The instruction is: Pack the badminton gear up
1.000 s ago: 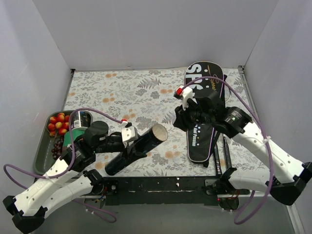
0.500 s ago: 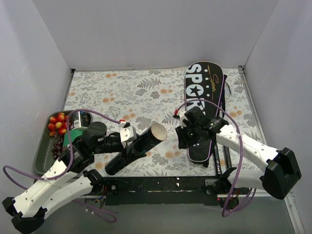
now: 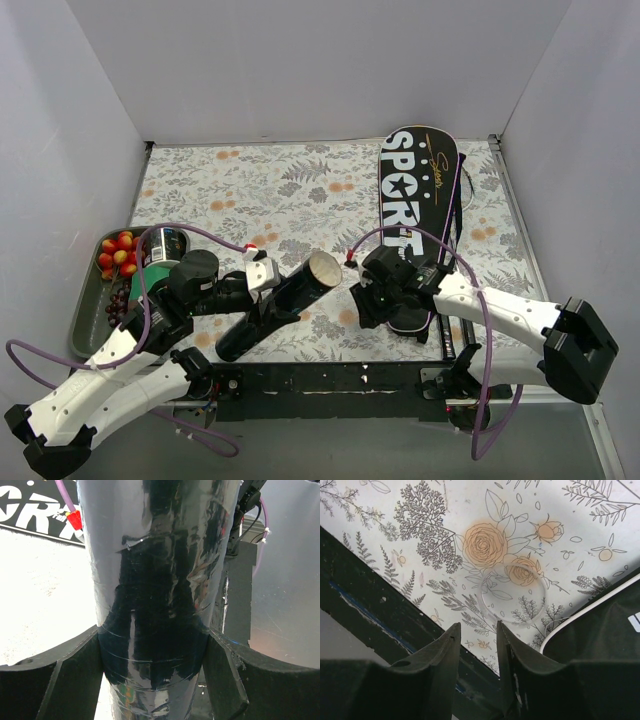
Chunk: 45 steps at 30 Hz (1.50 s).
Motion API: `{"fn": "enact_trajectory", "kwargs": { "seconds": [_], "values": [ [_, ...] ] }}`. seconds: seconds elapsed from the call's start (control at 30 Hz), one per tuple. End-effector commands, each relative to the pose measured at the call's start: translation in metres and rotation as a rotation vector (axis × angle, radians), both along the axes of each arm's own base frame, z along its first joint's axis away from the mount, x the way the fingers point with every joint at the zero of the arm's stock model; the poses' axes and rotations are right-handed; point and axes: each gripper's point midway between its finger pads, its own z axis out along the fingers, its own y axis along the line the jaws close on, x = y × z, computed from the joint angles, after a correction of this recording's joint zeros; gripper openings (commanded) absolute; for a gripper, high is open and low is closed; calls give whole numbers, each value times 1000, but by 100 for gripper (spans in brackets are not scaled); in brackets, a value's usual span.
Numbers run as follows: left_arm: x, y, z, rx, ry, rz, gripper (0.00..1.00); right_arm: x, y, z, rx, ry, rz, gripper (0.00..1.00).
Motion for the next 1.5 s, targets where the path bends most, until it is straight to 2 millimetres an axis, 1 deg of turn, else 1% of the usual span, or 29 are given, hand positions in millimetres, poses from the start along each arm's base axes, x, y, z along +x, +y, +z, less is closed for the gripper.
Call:
{"fn": "enact_trajectory", "kwargs": {
  "seconds": [0.0, 0.17, 0.3, 0.43, 0.47, 0.53, 0.73, 0.93, 1.03, 1.07, 1.13, 1.17, 1.27, 1.33, 1.37, 1.47],
  "values": [
    [2, -1, 17, -48, -39, 6, 20, 9, 9, -4, -2, -41, -35, 43],
    [1, 0, 16, -46, -35, 8, 20, 5, 14, -19, -44, -28, -27, 44],
    [1, 2, 16, -44, -41, 11, 20, 2, 19, -24, -83, -38, -7, 44],
    [1, 2, 16, -41, -42, 14, 20, -3, 19, -33, -117, -24, 9, 44],
    [1, 3, 16, -40, -41, 15, 20, 1, 16, -37, -140, -45, -2, 44],
    [1, 3, 16, -38, -42, 15, 20, 0, 16, -41, -156, -44, 0, 43],
    [0, 4, 15, -37, -42, 14, 20, -1, 18, -47, -176, -46, 8, 40],
    [0, 4, 13, -33, -40, 14, 20, -4, 18, -53, -193, -44, 17, 27],
    [0, 4, 11, -32, -41, 14, 20, -6, 17, -56, -205, -43, 18, 23],
    [-1, 4, 11, -32, -40, 11, 20, -7, 17, -56, -207, -44, 20, 19],
    [0, 4, 11, -31, -39, 12, 20, -8, 17, -57, -212, -43, 20, 14],
    [0, 4, 11, -31, -39, 12, 20, -7, 17, -57, -214, -46, 18, 9],
    [-1, 5, 12, -33, -40, 12, 20, -5, 16, -55, -222, -63, 11, 1],
    [-2, 5, 13, -36, -40, 11, 20, -2, 18, -49, -216, -79, 7, 1],
    [-2, 5, 13, -36, -39, 12, 20, 0, 15, -47, -229, -91, 6, 1],
    [-2, 6, 13, -36, -39, 12, 20, 10, 28, -20, -177, -138, 14, 1]
  ]
}}
